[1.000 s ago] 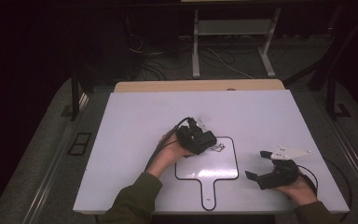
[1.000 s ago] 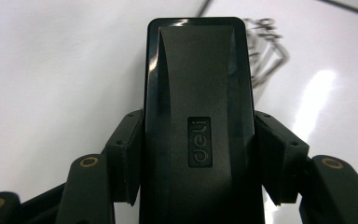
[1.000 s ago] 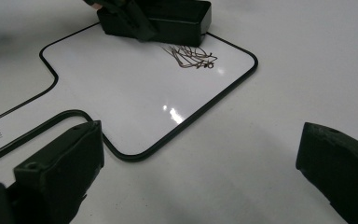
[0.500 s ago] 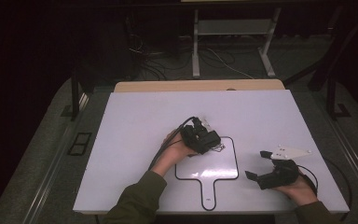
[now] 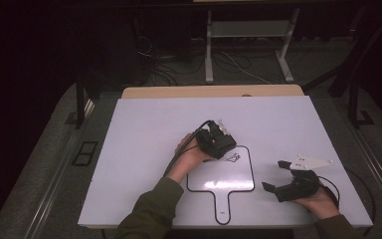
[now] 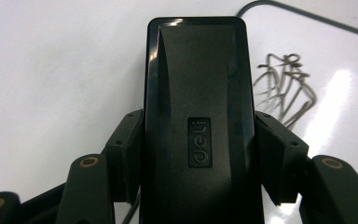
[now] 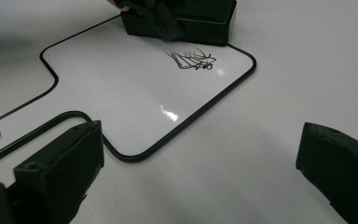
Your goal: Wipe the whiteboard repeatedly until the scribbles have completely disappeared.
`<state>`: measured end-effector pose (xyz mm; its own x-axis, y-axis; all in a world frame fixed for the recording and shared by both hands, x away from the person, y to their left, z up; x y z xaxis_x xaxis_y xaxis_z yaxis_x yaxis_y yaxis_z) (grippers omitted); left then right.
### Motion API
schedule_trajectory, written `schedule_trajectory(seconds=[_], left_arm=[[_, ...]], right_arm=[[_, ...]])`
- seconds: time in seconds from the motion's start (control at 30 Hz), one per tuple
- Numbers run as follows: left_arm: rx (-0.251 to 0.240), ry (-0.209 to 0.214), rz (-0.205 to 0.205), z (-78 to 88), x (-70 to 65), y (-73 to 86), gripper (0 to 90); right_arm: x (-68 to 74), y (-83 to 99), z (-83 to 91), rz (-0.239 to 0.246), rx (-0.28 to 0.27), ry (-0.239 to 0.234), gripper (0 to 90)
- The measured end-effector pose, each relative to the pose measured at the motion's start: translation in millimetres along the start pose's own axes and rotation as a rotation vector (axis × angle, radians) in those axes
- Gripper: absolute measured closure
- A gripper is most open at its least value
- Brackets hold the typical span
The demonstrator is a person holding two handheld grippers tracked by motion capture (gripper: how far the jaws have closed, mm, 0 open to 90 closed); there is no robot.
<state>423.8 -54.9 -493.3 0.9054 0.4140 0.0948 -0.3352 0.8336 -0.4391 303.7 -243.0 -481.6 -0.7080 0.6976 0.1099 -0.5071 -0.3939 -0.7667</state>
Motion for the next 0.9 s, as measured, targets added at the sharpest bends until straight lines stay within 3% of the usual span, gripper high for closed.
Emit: schedule_trajectory(seconds=[0.03,0.17,0.23,0.5,0.57,0.7,0.83,0.9], left_arm=[[0.005,0.010,-0.024,0.1,-2.2,-0.9,39.2],[-0.015,0.058,-0.047,-2.6,-20.1,-8.0,39.2],[-0.010,0.054,-0.057,-3.0,-23.3,-10.3,39.2],[0.002,0.008,-0.010,-4.5,1.6,-9.1,39.2],[0.004,0.008,-0.021,-4.6,2.4,-9.3,39.2],[-0.007,0.038,-0.033,-6.5,-9.4,-13.9,39.2],[-0.006,0.073,-0.085,-8.4,-27.2,-22.1,39.2],[-0.017,0.092,-0.073,-10.1,-36.2,-25.7,39.1]], right_arm=[[0.2,0.2,-0.1,-0.001,0.003,-0.001,0.0],[0.7,0.3,-0.4,0.001,0.005,0.000,0.0],[0.6,0.4,-0.2,0.000,0.006,0.000,0.0],[-0.4,0.5,0.2,0.000,0.003,0.003,0.0],[-0.6,0.5,0.2,-0.001,0.003,0.003,0.0],[-0.6,0.8,-0.1,0.001,0.009,0.001,0.0],[-0.1,0.7,-0.4,0.001,0.007,0.001,0.0],[-0.1,0.7,-0.4,0.001,0.007,0.001,0.0]])
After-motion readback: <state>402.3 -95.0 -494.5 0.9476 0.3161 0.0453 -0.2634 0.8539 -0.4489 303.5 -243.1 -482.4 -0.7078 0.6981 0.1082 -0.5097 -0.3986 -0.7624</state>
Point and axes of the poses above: each handheld gripper's, and its own axes: z roughly backward along the jaws, y roughly out of its underside, x roughly to its left, the point moved 8 cm from there along -z, roughly forward along the jaws, and after that the axes turned 5 degrees about x, right-handed, at the moved point
